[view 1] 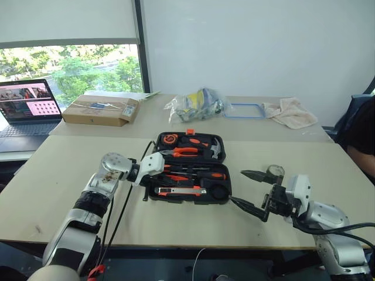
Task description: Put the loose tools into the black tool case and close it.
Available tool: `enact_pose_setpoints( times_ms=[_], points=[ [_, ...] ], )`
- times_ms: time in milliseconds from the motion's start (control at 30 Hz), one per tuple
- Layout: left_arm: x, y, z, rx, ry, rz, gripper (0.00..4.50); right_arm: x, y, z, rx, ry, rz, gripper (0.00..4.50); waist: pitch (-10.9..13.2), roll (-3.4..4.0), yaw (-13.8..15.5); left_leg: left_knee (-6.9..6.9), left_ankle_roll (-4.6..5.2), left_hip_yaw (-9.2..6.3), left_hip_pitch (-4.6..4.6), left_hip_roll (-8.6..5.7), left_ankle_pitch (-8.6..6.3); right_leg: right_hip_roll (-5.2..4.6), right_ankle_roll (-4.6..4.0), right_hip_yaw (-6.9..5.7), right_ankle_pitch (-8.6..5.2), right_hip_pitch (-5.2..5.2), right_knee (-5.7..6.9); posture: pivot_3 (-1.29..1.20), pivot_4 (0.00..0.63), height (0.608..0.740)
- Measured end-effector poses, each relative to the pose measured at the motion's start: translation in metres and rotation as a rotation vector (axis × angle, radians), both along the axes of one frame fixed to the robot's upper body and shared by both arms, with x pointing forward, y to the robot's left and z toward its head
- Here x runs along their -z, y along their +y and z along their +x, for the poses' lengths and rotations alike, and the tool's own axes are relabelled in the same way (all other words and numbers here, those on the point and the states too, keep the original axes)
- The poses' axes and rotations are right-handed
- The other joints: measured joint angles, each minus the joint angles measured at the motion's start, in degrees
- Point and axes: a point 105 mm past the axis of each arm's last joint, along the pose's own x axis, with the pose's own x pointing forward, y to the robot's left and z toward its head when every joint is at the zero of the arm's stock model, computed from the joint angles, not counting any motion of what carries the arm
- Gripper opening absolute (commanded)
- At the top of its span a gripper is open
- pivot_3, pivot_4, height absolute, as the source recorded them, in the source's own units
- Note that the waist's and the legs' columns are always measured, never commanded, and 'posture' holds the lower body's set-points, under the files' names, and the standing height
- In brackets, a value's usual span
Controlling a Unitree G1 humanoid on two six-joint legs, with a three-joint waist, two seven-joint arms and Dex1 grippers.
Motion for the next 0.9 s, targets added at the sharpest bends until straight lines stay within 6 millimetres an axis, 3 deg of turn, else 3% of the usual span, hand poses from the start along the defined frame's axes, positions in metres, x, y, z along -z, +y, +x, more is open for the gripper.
enact_pose_setpoints(
  times_ms=[200, 367, 500, 600, 667, 800, 900],
  points=[
    [0.011, -0.004, 0.004, -0.080, 0.012, 0.064, 0.05, 0.001, -0.003, -0.001, 0.011, 0.006, -0.005, 4.50, -0.01, 0.02, 0.05, -0.02, 0.40, -0.07, 0.79, -0.04, -0.25, -0.21, 0.37, -0.01, -0.26, 0.80, -0.15, 0.00, 0.150, 0.740],
    [0.014, -0.008, 0.005, -0.113, -0.012, 0.059, 0.05, 0.003, -0.015, -0.004, 0.070, 0.018, -0.023, 4.50, -0.10, 0.17, 0.22, -0.02, 0.33, -0.08, 0.91, -0.04, -0.21, -0.30, 0.49, 0.06, -0.34, 0.81, -0.02, 0.00, 0.150, 0.740],
    [0.012, -0.006, 0.000, -0.108, 0.011, -0.019, 0.05, 0.003, -0.028, -0.009, 0.129, 0.031, -0.028, 4.50, -0.11, 0.19, 0.25, -0.05, 0.32, -0.08, 0.80, -0.04, -0.22, -0.31, 0.12, 0.05, -0.14, 0.68, -0.02, 0.00, 0.150, 0.740],
    [0.009, -0.003, -0.020, -0.032, 0.099, -0.170, 0.80, 0.009, -0.055, -0.022, 0.221, 0.088, -0.039, 4.50, -0.10, 0.17, 0.16, -0.04, 0.02, -0.09, 0.40, -0.02, -0.04, -0.29, 0.12, 0.01, -0.15, 0.35, 0.00, 0.00, 0.150, 0.740],
    [-0.005, 0.003, -0.026, -0.010, 0.090, -0.249, 1.61, 0.015, -0.077, -0.033, 0.304, 0.123, -0.043, 4.50, -0.10, 0.17, 0.15, -0.03, -0.11, -0.10, 0.07, -0.04, 0.03, -0.27, 0.13, -0.03, -0.14, 0.10, -0.01, 0.00, 0.150, 0.740],
    [-0.024, 0.044, -0.028, -0.080, -0.024, -0.266, 3.10, 0.031, -0.110, -0.053, 0.456, 0.189, -0.044, 4.50, -0.12, 0.21, -0.23, -0.09, -0.04, -0.07, 0.12, -0.07, -0.02, -0.23, 0.15, 0.01, -0.16, 0.11, -0.09, 0.00, 0.150, 0.740],
    [-0.013, 0.067, -0.042, -0.103, -0.030, -0.281, 4.19, 0.048, -0.130, -0.066, 0.560, 0.247, -0.040, 4.50, -0.13, 0.24, -0.23, -0.09, 0.36, -0.05, 0.17, -0.07, -0.27, -0.27, 0.20, 0.07, -0.20, 0.15, -0.28, 0.00, 0.150, 0.740]
  ],
)
